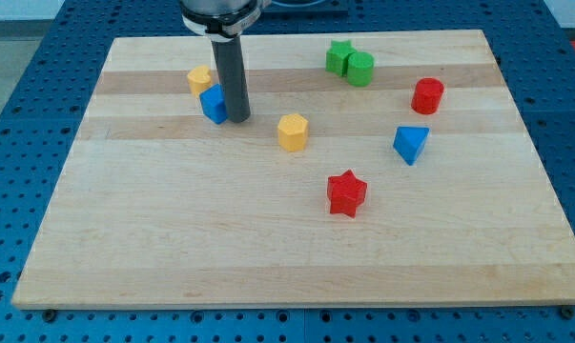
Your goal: Slide the yellow hexagon below blue cube
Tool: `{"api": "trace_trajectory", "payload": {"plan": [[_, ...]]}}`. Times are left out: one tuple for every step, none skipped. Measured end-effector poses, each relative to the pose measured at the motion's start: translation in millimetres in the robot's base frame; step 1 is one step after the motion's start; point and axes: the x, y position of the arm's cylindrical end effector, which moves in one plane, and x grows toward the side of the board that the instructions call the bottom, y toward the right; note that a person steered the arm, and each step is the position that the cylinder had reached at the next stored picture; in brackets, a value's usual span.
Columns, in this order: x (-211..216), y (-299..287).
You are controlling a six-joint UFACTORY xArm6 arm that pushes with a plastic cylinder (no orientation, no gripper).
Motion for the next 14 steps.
{"api": "trace_trajectory", "payload": {"plan": [[-0.5, -7.7], [-0.7, -19.5], [-0.6, -14.4], [-0.7, 39.6], [-0.7, 101.8], [5.5, 149.1], [37.5, 143.0], [45.9, 88.1], [45.9, 34.0], [45.8, 29.8], [41.8, 18.2], [39.1, -12.1], [40.1, -24.8], [41.9, -24.8]]}}
